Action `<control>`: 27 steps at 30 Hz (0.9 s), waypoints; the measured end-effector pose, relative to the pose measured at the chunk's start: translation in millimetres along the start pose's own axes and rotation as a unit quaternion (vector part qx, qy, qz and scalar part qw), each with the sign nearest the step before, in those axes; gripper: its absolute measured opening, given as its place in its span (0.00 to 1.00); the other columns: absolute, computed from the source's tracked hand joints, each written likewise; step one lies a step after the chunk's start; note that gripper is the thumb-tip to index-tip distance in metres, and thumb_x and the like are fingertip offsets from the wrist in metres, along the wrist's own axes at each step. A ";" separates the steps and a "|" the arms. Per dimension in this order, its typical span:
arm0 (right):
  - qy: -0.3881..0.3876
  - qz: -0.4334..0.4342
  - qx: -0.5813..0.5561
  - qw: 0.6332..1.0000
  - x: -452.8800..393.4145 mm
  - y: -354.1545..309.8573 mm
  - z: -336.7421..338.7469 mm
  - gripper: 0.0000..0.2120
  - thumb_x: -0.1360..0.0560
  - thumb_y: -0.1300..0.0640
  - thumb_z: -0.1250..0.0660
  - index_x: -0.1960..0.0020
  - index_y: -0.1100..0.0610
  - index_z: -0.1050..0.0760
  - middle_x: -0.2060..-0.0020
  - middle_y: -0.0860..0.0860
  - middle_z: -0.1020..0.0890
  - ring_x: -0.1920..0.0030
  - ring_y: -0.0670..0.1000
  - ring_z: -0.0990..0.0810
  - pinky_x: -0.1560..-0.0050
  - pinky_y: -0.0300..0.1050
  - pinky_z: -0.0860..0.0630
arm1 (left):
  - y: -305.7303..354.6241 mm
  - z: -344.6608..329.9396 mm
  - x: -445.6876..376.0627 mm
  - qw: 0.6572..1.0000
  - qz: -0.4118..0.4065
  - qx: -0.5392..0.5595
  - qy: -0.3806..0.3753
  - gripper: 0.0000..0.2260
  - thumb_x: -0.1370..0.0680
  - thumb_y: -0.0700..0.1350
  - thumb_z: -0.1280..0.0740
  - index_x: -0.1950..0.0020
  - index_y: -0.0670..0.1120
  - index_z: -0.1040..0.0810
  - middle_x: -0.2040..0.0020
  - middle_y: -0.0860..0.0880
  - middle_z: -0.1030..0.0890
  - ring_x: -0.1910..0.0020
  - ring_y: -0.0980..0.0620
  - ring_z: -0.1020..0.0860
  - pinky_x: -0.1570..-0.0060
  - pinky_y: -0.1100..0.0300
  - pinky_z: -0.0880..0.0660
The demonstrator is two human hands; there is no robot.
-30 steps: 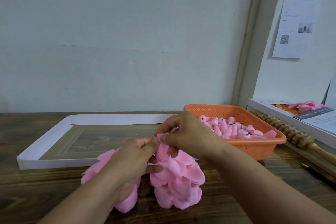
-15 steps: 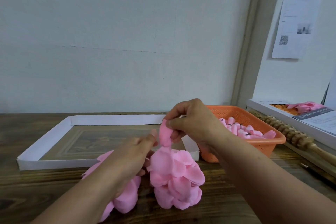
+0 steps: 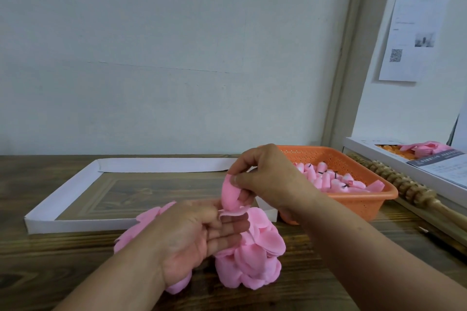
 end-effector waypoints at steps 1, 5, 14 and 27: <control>0.002 0.001 -0.001 1.000 0.0 -0.3 0.2 0.13 0.29 0.74 0.36 0.66 0.59 0.24 0.81 0.50 0.24 0.81 0.44 0.25 0.77 0.34 0.28 | -0.1 -0.3 0.9 1.000 -0.009 -0.012 -0.002 0.18 0.25 0.26 0.44 0.60 0.36 0.15 0.57 0.37 0.16 0.61 0.46 0.15 0.63 0.55 0.18; 0.013 0.008 0.001 1.000 3.2 -0.5 -0.4 0.14 0.29 0.74 0.36 0.67 0.58 0.24 0.79 0.49 0.23 0.80 0.45 0.25 0.77 0.35 0.28 | -1.8 3.6 1.0 0.998 -0.040 -0.035 0.023 0.07 0.27 0.29 0.35 0.52 0.34 0.19 0.59 0.38 0.16 0.62 0.47 0.15 0.65 0.57 0.18; -0.001 0.014 0.014 1.000 4.2 2.4 -3.7 0.10 0.29 0.70 0.38 0.66 0.60 0.23 0.79 0.50 0.23 0.79 0.48 0.26 0.76 0.36 0.28 | -4.7 9.8 0.7 0.996 -0.042 -0.036 0.066 0.19 0.38 0.47 0.29 0.54 0.35 0.21 0.64 0.39 0.16 0.68 0.47 0.17 0.70 0.59 0.20; 0.022 -0.025 -0.011 0.999 5.8 13.8 -5.4 0.14 0.29 0.73 0.37 0.69 0.58 0.25 0.82 0.50 0.25 0.82 0.47 0.26 0.78 0.34 0.30 | 10.7 30.3 15.3 0.929 -0.190 -0.219 0.228 0.05 0.22 0.47 0.35 0.49 0.49 0.22 0.67 0.47 0.19 0.70 0.51 0.21 0.71 0.61 0.27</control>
Point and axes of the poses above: each hand's wrist, its own x-axis away from the middle knuckle, its own z-axis out of the back of the hand, y = z × x, the point moved 9 cm from there along -x, towards the middle knuckle
